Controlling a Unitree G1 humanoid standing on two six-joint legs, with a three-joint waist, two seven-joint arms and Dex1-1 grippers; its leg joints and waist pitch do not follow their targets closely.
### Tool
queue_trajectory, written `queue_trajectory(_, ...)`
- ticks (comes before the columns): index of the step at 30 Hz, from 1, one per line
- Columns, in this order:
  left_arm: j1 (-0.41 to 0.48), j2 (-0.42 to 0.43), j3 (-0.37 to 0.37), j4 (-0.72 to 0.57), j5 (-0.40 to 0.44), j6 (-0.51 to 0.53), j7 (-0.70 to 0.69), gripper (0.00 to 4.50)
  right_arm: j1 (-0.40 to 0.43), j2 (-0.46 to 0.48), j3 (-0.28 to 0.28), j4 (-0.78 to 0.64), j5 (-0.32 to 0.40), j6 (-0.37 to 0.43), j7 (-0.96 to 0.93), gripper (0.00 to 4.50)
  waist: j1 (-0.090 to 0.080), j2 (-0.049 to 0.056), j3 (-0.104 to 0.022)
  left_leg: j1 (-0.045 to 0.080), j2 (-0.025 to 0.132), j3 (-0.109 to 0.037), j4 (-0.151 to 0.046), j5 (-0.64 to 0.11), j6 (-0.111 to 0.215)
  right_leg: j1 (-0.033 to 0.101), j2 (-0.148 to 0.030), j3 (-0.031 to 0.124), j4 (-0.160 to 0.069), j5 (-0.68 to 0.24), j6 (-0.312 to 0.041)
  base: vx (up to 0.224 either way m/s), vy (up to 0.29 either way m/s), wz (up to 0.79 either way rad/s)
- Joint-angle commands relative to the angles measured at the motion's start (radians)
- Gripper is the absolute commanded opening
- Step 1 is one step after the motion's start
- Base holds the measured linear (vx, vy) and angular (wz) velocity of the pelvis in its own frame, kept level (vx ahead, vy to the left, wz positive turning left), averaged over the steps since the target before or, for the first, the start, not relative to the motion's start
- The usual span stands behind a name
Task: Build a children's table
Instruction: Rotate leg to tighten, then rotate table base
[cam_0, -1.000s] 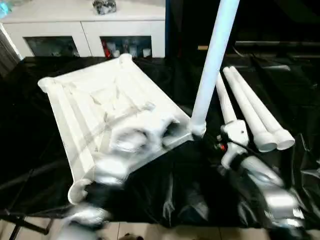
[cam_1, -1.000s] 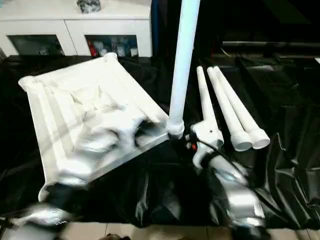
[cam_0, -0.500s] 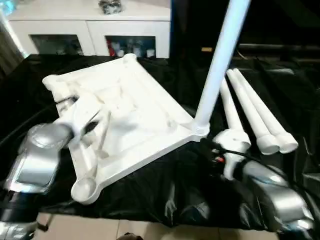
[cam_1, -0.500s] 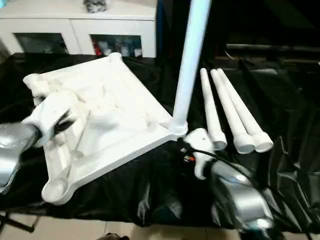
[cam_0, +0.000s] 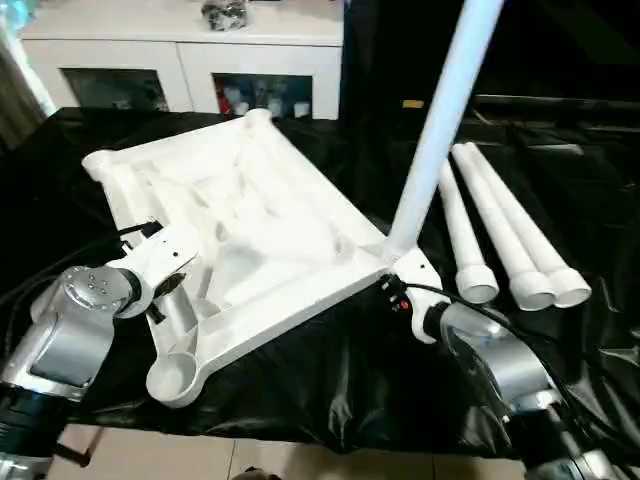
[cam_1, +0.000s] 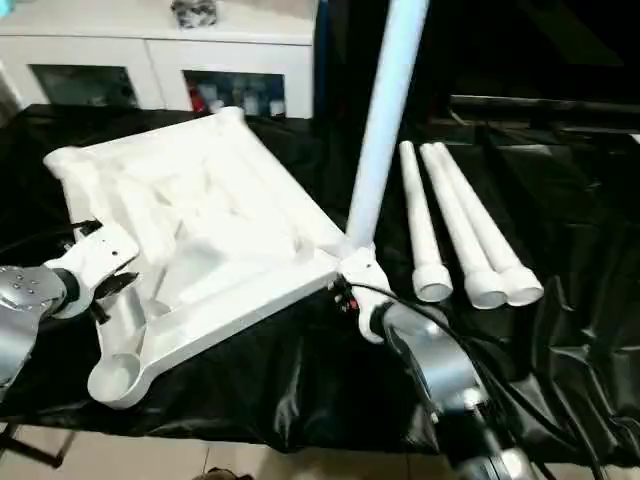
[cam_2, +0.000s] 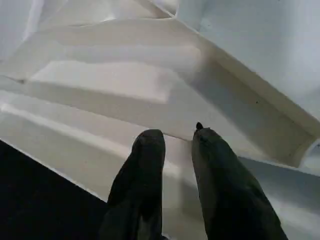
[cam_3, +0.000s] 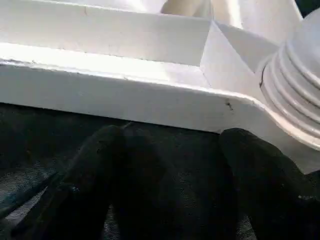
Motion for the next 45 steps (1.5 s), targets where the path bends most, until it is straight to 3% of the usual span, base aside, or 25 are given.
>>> queue_trajectory(1, -0.012, -0.009, 0.029, 0.028, -0.019, 0.039, 0.011, 1.15, -0.032, 0.003, -0.001, 0.035, -0.016, -0.015, -0.021, 3.54, 0.001, 0.001, -0.056, 0.030, 0.089, -0.055, -0.083, -0.310, -0.040, 0.018, -0.092, 0.062, -0.071, -0.261, -0.210, 0.000, 0.000, 0.00)
queue_trajectory(13, -0.014, 0.046, 0.027, 0.006, -0.031, 0.079, -0.033, 1.15, -0.050, 0.000, -0.009, 0.083, -0.021, -0.054, -0.020, 3.54, 0.005, 0.002, -0.058, 0.029, 0.089, -0.053, -0.082, -0.276, -0.028, 0.020, -0.089, 0.060, -0.066, -0.209, -0.225, 0.000, 0.000, 0.00)
queue_trajectory(18, 0.004, 0.032, -0.085, -0.009, -0.050, 0.025, -0.133, 1.15, -0.076, 0.011, -0.020, 0.119, -0.023, -0.083, -0.038, 3.54, 0.008, -0.003, -0.057, 0.031, 0.091, -0.054, -0.082, -0.288, -0.031, 0.018, -0.094, 0.062, -0.070, -0.255, -0.220, 0.000, 0.000, 0.00)
queue_trajectory(20, 0.022, 0.076, -0.159, -0.039, -0.043, -0.002, -0.218, 1.15, -0.092, 0.014, -0.017, 0.139, -0.035, -0.108, -0.042, 3.54, 0.008, -0.001, -0.058, 0.030, 0.091, -0.055, -0.084, -0.286, -0.035, 0.019, -0.093, 0.061, -0.069, -0.247, -0.216, 0.000, 0.000, 0.00)
queue_trajectory(26, 0.045, 0.113, -0.211, -0.158, -0.125, -0.016, -0.369, 1.15, -0.143, 0.014, -0.009, 0.193, -0.045, -0.142, -0.031, 3.54, 0.003, 0.002, -0.058, 0.030, 0.090, -0.052, -0.083, -0.274, -0.044, 0.021, -0.089, 0.061, -0.060, -0.191, -0.239, 0.000, 0.000, 0.00)
queue_trajectory(30, 0.054, 0.108, -0.232, -0.256, -0.180, -0.001, -0.423, 1.15, -0.178, 0.020, -0.004, 0.239, -0.050, -0.166, -0.033, 3.54, -0.001, 0.001, -0.060, 0.025, 0.090, -0.052, -0.081, -0.246, -0.041, 0.030, -0.090, 0.059, -0.052, -0.148, -0.257, 0.000, 0.000, 0.00)
queue_trajectory(35, 0.034, 0.041, -0.258, -0.346, -0.232, 0.040, -0.435, 1.15, -0.214, 0.035, 0.000, 0.295, -0.058, -0.198, -0.035, 3.54, -0.004, -0.007, -0.059, 0.023, 0.088, -0.046, -0.074, -0.207, -0.022, 0.034, -0.090, 0.060, -0.052, -0.120, -0.272, 0.000, 0.000, 0.00)
queue_trajectory(37, 0.026, 0.015, -0.265, -0.345, -0.232, 0.042, -0.424, 1.15, -0.220, 0.039, 0.000, 0.302, -0.059, -0.202, -0.035, 3.54, -0.004, -0.006, -0.059, 0.025, 0.088, -0.045, -0.072, -0.210, -0.019, 0.033, -0.090, 0.061, -0.054, -0.135, -0.270, 0.000, 0.000, 0.00)
queue_trajectory(38, 0.002, -0.043, -0.281, -0.309, -0.209, 0.025, -0.384, 1.15, -0.227, 0.047, 0.002, 0.314, -0.061, -0.209, -0.036, 3.54, -0.006, -0.011, -0.058, 0.024, 0.089, -0.045, -0.072, -0.215, -0.016, 0.033, -0.089, 0.061, -0.057, -0.161, -0.265, 0.000, 0.000, 0.00)
queue_trajectory(41, -0.050, -0.132, -0.294, -0.202, -0.166, -0.013, -0.294, 1.15, -0.236, 0.061, 0.007, 0.331, -0.064, -0.220, -0.038, 3.54, -0.006, -0.008, -0.056, 0.025, 0.088, -0.047, -0.073, -0.256, -0.031, 0.029, -0.087, 0.062, -0.062, -0.215, -0.249, 0.000, 0.000, 0.00)
queue_trajectory(45, -0.090, -0.185, -0.299, -0.153, -0.169, -0.013, -0.247, 1.15, -0.242, 0.071, 0.007, 0.352, -0.065, -0.236, -0.034, 3.54, -0.013, -0.013, -0.056, 0.024, 0.087, -0.052, -0.074, -0.295, -0.043, 0.030, -0.091, 0.061, -0.065, -0.265, -0.231, 0.000, 0.000, 0.00)
